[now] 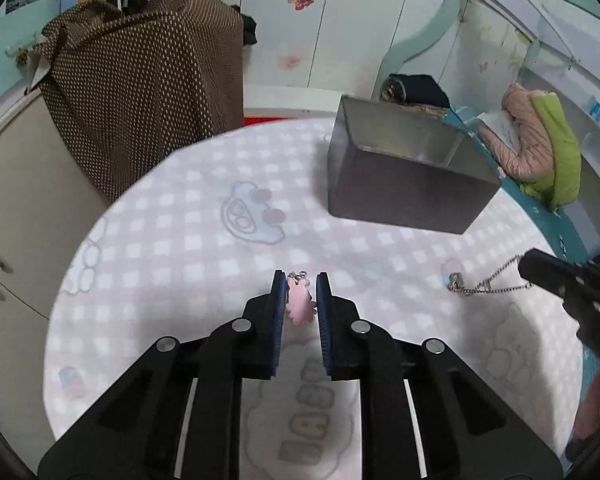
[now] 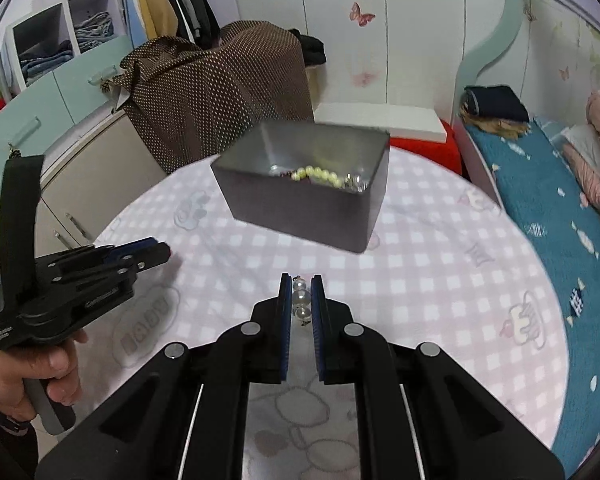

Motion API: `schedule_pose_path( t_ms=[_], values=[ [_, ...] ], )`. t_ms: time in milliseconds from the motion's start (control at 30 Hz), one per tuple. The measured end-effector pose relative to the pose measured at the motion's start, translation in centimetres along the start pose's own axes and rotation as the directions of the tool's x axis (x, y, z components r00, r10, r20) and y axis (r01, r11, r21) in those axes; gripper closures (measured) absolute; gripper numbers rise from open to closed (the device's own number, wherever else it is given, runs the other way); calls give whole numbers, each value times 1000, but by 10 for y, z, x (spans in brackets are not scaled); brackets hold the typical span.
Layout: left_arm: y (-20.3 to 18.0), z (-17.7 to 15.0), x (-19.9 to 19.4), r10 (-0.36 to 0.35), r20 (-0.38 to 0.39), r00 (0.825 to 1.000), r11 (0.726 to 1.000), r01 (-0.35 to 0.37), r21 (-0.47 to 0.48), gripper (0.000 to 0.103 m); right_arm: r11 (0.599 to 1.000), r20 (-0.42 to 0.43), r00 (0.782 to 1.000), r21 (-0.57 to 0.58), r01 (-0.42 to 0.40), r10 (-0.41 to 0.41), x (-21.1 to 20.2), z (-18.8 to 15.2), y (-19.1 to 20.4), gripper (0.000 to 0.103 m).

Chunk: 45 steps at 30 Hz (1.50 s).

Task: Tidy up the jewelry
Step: 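Grasp the pink charm with the left tool while the right tool grasps the silver pearl chain, then lift the pink charm and pearl chain and carry them over the grey box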

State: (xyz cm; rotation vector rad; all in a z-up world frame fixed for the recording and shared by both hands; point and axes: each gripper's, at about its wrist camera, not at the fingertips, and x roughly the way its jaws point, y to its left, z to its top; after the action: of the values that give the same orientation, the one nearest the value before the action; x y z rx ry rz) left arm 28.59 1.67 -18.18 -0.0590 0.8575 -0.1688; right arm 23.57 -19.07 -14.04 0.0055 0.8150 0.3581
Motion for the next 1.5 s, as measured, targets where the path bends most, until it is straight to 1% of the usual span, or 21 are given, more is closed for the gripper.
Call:
schedule_pose_path(
  t_ms=[233, 533, 667, 767, 867, 933, 1067, 1233, 1367, 1433, 1500],
  values=[
    [-6, 11, -41, -24, 78, 997, 999, 22, 28, 87, 999, 47, 999, -34, 11, -9, -20, 19, 2, 95],
    [-22, 38, -74, -58, 154, 986, 996, 46, 77, 87, 995, 126, 992, -99, 27, -14, -48, 47, 13, 95],
    [-29, 60, -86, -85, 197, 977, 993, 67, 98, 87, 989, 176, 984, -138, 43, -18, -61, 67, 21, 95],
    [-36, 83, -98, -101, 239, 966, 990, 74, 120, 87, 987, 217, 976, -156, 48, -13, -70, 90, 22, 95],
    [-42, 105, -101, -116, 264, 958, 987, 83, 135, 87, 986, 233, 972, -163, 44, -5, -72, 109, 18, 95],
    [-47, 117, -101, -124, 268, 955, 986, 88, 141, 87, 986, 236, 972, -163, 37, 3, -70, 120, 15, 95],
    [-54, 141, -88, -159, 245, 956, 982, 127, 142, 87, 985, 225, 974, -167, 31, 7, -62, 136, 10, 95],
    [-58, 161, -55, -200, 176, 964, 976, 180, 124, 87, 988, 181, 984, -151, 17, 10, -42, 146, 3, 95],
    [-61, 168, -27, -220, 117, 968, 972, 207, 114, 87, 992, 134, 991, -128, 12, 6, -22, 148, -4, 95],
    [-64, 169, -13, -215, 90, 972, 972, 204, 115, 87, 993, 115, 993, -115, 3, 10, -14, 148, -7, 95],
    [-66, 169, 3, -225, 58, 973, 971, 218, 102, 87, 995, 93, 996, -104, 2, 7, -5, 146, -10, 95]
  ],
)
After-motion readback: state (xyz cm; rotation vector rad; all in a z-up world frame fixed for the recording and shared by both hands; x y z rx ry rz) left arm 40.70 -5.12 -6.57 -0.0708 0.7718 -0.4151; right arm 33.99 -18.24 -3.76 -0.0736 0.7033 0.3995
